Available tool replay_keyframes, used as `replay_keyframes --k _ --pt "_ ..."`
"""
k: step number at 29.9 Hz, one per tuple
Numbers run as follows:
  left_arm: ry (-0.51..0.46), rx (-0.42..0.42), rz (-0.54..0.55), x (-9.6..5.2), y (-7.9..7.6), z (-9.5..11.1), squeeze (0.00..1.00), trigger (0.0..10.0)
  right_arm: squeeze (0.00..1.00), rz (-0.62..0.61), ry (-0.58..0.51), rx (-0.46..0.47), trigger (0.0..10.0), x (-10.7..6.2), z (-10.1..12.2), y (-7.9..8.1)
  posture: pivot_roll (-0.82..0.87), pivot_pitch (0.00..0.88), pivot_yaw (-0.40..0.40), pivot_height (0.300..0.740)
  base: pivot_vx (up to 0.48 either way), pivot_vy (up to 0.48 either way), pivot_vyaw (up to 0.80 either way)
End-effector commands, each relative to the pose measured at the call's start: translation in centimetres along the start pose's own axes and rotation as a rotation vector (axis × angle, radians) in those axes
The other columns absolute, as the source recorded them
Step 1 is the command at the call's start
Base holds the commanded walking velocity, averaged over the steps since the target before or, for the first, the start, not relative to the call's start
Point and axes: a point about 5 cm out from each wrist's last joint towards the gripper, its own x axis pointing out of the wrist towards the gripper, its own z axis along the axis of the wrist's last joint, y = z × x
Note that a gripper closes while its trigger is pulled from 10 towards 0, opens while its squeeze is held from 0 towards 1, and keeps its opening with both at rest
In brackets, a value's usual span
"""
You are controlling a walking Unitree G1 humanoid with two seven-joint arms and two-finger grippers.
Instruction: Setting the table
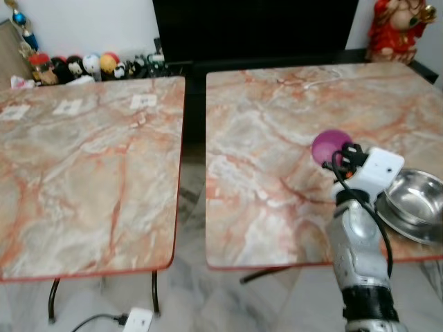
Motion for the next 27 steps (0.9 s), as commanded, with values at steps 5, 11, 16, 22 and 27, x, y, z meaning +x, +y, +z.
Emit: replay_keyframes --k 5,11,16,22,27 --pt "-0.018 -0.007 -0.012 0.2 -0.5 0.7 0.00 10.0 0.00 -0.083 -0.021 -0.010 10.0 0.4 0.7 -1.7 -0.09 0.000 0.044 0.740 0.000 0.000 0.00" --pt "-0.016 -0.007 -0.012 0.2 -0.5 0.7 0.00 10.0 0.00 -0.147 0.004 0.013 10.0 0.6 0.5 -2.2 -0.09 0.000 0.043 0.740 0.000 0.000 0.00" --pt "-0.016 -0.007 -0.012 0.2 -0.5 0.7 0.00 10.0 0.00 -0.276 0.095 0.017 10.0 0.7 0.1 -3.0 -0.09 0.000 0.044 0.740 0.000 0.000 0.00" --pt "-0.013 -0.004 -0.015 0.2 -0.6 0.7 0.00 10.0 0.00 -0.357 0.141 0.110 10.0 1.7 0.7 -2.8 -0.10 0.000 0.047 0.740 0.000 0.000 0.00" --pt "-0.010 -0.008 -0.015 0.1 -0.5 0.6 0.00 10.0 0.00 -0.416 0.198 0.190 10.0 2.6 0.8 -2.5 -0.10 0.000 0.047 0.740 0.000 0.000 0.00"
